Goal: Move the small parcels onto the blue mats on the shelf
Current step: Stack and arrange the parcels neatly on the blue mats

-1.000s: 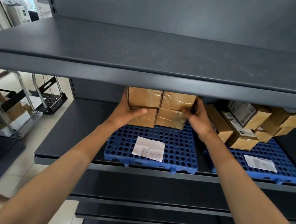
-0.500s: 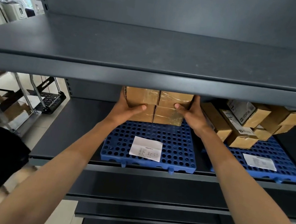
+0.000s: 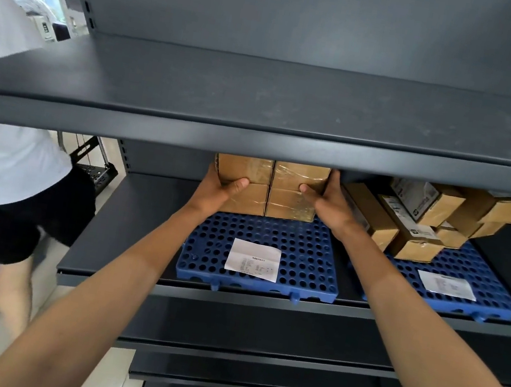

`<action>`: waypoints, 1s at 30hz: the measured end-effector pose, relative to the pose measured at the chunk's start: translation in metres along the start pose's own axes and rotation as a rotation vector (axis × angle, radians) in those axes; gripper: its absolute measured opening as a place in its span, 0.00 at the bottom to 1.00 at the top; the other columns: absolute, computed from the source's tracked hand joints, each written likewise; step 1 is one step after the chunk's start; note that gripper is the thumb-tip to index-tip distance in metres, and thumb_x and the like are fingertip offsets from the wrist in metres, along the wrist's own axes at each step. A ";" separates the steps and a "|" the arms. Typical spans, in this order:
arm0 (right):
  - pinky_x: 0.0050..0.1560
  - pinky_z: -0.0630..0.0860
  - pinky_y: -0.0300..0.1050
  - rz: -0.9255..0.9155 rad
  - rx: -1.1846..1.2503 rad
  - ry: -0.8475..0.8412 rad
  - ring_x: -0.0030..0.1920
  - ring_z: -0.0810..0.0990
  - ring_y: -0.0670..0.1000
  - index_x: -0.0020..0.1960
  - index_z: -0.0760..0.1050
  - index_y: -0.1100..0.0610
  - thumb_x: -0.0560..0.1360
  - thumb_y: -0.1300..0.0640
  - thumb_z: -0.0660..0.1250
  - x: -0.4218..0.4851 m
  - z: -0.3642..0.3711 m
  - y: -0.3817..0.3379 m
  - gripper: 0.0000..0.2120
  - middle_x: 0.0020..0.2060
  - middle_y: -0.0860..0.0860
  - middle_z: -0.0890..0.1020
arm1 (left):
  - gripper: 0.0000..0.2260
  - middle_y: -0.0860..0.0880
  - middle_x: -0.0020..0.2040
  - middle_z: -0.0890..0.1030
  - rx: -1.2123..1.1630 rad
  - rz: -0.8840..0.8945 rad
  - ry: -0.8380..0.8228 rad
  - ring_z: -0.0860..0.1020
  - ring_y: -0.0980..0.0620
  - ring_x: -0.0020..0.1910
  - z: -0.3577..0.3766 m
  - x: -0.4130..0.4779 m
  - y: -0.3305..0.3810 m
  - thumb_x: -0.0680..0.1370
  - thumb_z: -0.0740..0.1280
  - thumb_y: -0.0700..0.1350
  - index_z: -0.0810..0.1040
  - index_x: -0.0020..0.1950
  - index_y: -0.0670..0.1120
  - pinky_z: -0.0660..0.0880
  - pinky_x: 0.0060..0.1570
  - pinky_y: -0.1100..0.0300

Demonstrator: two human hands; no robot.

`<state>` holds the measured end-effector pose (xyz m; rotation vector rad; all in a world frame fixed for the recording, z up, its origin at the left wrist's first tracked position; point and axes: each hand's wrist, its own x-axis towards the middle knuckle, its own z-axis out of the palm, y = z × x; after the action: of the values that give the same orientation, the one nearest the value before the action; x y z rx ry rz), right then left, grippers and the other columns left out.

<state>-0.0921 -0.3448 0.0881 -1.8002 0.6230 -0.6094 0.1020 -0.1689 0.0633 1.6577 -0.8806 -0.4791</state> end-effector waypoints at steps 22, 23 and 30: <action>0.69 0.65 0.47 0.027 -0.094 0.071 0.67 0.70 0.49 0.76 0.56 0.50 0.76 0.51 0.70 -0.008 0.005 -0.005 0.34 0.63 0.45 0.74 | 0.15 0.57 0.57 0.81 0.055 -0.003 -0.088 0.79 0.58 0.57 -0.017 -0.008 0.010 0.74 0.71 0.59 0.75 0.58 0.60 0.75 0.60 0.56; 0.68 0.65 0.46 0.032 -0.102 0.074 0.67 0.70 0.48 0.76 0.56 0.50 0.77 0.51 0.69 -0.009 0.006 -0.006 0.34 0.62 0.45 0.74 | 0.16 0.57 0.57 0.81 0.056 -0.007 -0.095 0.79 0.56 0.58 -0.018 -0.008 0.011 0.74 0.71 0.59 0.75 0.59 0.59 0.74 0.60 0.56; 0.72 0.65 0.56 0.039 -0.108 0.103 0.70 0.69 0.53 0.77 0.54 0.53 0.75 0.50 0.71 -0.021 0.011 -0.016 0.37 0.69 0.51 0.72 | 0.25 0.54 0.61 0.78 0.056 -0.049 -0.133 0.76 0.51 0.63 -0.019 -0.006 0.012 0.73 0.72 0.59 0.69 0.67 0.54 0.71 0.62 0.56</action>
<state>-0.0983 -0.3186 0.0977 -1.8613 0.7720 -0.6561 0.1078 -0.1528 0.0789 1.7166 -0.9596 -0.6093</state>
